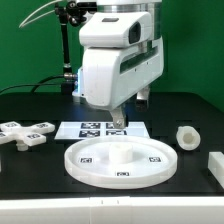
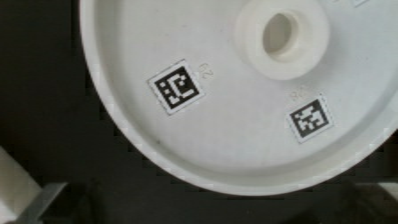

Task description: Assemble round table

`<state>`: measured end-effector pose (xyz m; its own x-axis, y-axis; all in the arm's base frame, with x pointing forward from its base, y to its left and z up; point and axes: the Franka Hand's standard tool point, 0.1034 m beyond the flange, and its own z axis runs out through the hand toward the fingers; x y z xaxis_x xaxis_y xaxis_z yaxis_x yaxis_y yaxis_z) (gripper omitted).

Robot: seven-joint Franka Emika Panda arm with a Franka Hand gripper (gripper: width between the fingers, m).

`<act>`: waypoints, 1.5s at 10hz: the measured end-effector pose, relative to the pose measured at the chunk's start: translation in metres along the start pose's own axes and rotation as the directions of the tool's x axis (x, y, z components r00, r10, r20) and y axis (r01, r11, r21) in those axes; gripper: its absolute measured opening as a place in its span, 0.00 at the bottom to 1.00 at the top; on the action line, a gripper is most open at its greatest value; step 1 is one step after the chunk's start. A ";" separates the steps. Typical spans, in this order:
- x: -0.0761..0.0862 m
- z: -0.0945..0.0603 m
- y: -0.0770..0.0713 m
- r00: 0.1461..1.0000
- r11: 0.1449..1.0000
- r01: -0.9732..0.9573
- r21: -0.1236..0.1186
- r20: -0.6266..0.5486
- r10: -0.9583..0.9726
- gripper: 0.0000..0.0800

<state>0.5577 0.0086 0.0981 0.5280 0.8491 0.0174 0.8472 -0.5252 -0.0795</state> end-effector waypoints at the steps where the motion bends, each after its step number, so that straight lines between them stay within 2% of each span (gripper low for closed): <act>1: 0.000 0.000 0.000 1.000 1.000 0.000 0.000 0.000 0.000 0.81; 8: -0.001 0.001 -0.001 1.000 1.000 0.001 0.001 0.001 -0.001 0.81; 10: -0.013 0.016 -0.013 0.999 0.998 0.019 -0.054 -0.030 -0.021 0.81; 11: -0.025 0.030 -0.022 0.999 0.998 0.025 -0.058 -0.037 -0.027 0.81; 12: -0.034 0.043 -0.025 0.999 0.998 0.035 -0.060 -0.037 -0.037 0.81; 13: -0.040 0.054 -0.027 0.999 0.998 0.028 -0.055 -0.037 -0.030 0.81; 15: -0.044 0.066 -0.032 0.999 0.999 0.020 -0.044 -0.033 -0.022 0.81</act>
Offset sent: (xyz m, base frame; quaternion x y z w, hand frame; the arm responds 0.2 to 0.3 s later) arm 0.0000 0.0000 0.0000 0.0000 0.0000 0.0000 1.0000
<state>0.5038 -0.0086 0.0338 0.5112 0.8579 0.0522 0.8595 -0.5100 -0.0352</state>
